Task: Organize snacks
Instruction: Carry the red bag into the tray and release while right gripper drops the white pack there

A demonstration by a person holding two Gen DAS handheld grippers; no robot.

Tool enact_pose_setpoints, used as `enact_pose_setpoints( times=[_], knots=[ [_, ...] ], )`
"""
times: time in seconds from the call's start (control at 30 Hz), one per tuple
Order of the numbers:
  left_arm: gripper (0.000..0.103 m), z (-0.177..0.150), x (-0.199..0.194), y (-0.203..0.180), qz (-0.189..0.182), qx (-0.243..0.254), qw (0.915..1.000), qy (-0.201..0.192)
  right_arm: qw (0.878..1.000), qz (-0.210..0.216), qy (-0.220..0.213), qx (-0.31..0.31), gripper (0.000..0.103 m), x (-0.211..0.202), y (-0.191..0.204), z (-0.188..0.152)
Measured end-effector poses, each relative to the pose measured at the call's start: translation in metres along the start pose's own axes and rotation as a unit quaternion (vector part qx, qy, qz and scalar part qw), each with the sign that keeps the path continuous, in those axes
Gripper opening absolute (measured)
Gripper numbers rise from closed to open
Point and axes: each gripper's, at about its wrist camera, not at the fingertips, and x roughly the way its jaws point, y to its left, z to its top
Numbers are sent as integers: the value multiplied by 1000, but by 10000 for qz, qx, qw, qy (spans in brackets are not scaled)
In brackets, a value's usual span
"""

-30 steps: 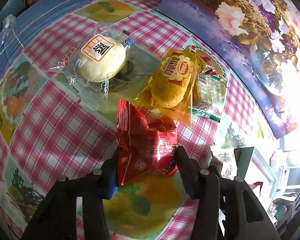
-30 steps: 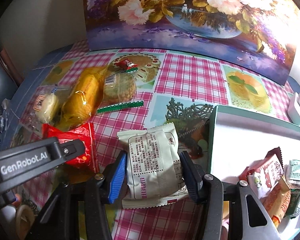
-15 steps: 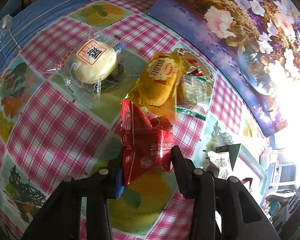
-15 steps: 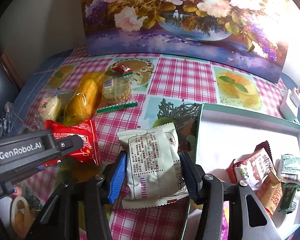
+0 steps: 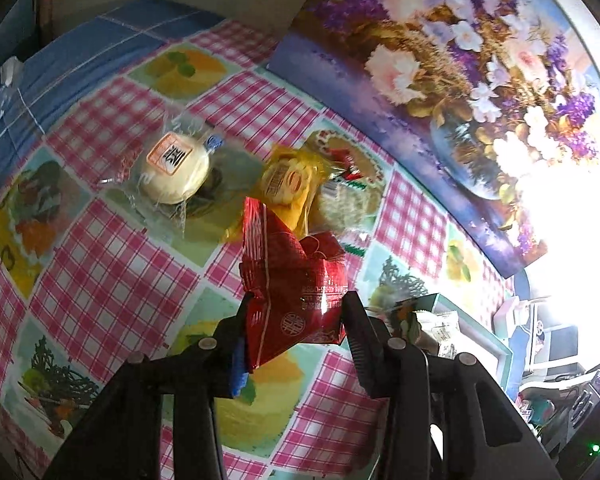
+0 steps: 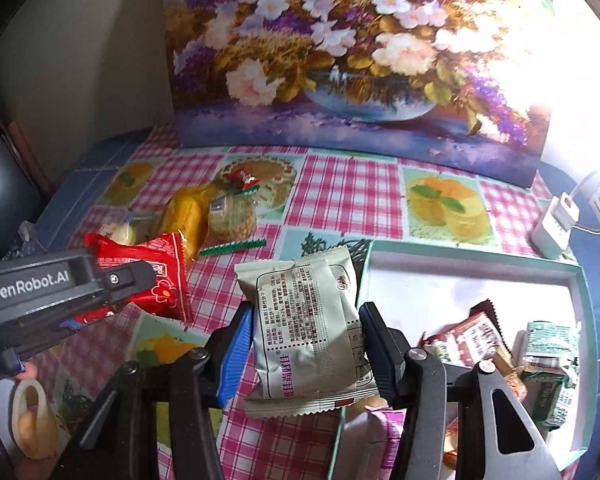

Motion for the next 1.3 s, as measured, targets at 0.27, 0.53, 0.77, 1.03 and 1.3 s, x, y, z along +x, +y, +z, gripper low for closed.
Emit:
enact_pose_setpoints(
  times=[0.27,0.53,0.77,1.03,1.3],
  knots=[
    [44,-5,-5,-22,-126,234,9996,-79,9991,-144,-43,402,56,-8,-29,2],
    [44,-20,8,-55,-490,448,9977,125,9924,-608,-109,1061,56,-14,-86,0],
    [44,-35,15,-91,-761,669,9947,149,9825,-920,-38,1618,56,-15,-143,-6],
    [44,-58,42,-129,-770,1234,9888,347,9701,-1244,-13,2084,56,-19,-189,-16],
    [44,-77,67,-156,-656,1685,9825,444,9659,-1362,67,2200,56,-16,-197,-21]
  ],
)
